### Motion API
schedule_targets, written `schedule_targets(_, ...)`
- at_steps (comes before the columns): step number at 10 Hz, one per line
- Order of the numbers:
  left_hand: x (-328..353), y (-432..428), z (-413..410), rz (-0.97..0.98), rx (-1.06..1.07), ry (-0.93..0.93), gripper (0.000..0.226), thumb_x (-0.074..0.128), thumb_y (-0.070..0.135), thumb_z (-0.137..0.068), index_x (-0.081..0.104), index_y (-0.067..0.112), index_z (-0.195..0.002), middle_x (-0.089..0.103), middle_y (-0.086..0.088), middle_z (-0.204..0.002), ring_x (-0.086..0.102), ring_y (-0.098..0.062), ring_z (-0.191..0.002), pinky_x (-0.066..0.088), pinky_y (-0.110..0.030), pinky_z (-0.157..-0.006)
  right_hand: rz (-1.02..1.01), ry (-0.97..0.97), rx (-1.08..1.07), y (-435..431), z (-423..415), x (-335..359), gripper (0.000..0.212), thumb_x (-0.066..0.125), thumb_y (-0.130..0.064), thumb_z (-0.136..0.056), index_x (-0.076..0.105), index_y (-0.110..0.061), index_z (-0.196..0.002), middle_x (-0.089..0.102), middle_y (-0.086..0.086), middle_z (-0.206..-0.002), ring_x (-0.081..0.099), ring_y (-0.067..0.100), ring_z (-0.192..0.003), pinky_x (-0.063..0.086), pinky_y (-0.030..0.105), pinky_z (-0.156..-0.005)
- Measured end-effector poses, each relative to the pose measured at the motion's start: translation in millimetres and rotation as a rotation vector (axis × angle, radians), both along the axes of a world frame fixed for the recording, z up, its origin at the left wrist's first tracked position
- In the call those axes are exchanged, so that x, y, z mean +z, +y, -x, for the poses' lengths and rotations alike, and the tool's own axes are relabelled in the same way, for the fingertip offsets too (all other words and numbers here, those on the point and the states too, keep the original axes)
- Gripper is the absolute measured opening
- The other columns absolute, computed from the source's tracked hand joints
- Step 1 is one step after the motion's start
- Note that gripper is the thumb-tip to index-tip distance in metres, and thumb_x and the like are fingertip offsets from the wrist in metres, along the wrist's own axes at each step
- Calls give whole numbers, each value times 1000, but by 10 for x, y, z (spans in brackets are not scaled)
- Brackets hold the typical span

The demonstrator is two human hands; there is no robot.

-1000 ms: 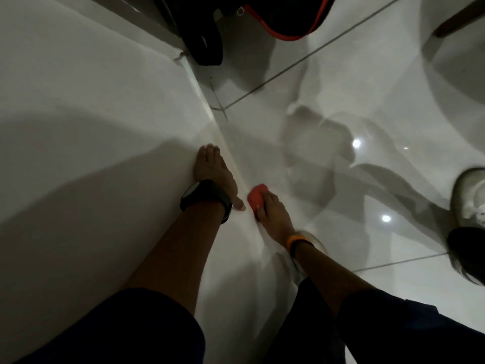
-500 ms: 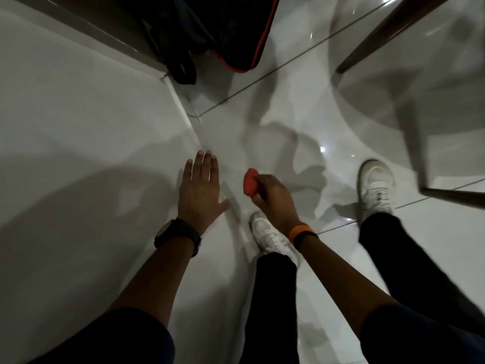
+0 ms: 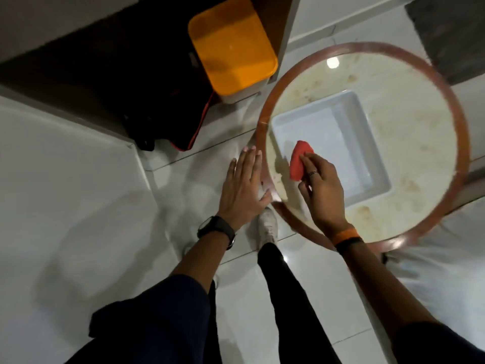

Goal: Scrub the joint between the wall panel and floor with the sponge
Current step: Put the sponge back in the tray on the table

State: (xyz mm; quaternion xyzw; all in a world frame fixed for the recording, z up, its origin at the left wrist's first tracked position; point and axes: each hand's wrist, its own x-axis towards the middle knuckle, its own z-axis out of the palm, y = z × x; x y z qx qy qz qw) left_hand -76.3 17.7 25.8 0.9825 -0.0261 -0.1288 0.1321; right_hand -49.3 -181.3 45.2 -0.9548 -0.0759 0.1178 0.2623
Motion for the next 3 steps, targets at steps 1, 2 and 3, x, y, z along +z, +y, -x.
schedule_targets(1,-38,-310,-137,26,-22,15,88,51,53,-92,30,2,-159,25,-17,-167,24,-32,-157,29,-46,-125,219,85,87,-251,-229,-218,60,59,-10,-102,42,-11,-159,38,18,-167,40,41,-152,40,55,-122)
schedule_targets(2,-95,-575,-315,0,-64,87,86,46,54,-98,24,1,-160,16,-18,-169,16,-31,-159,27,-45,-126,497,245,323,-431,-370,-437,65,40,-33,-112,11,-21,-169,0,13,-179,2,37,-167,13,67,-131)
schedule_targets(3,-124,-608,-332,-51,-66,152,88,44,56,-99,13,3,-163,3,-16,-171,5,-30,-161,20,-45,-128,477,246,344,-439,-403,-477,67,33,-42,-112,2,-24,-169,-9,11,-179,-5,34,-168,6,71,-131)
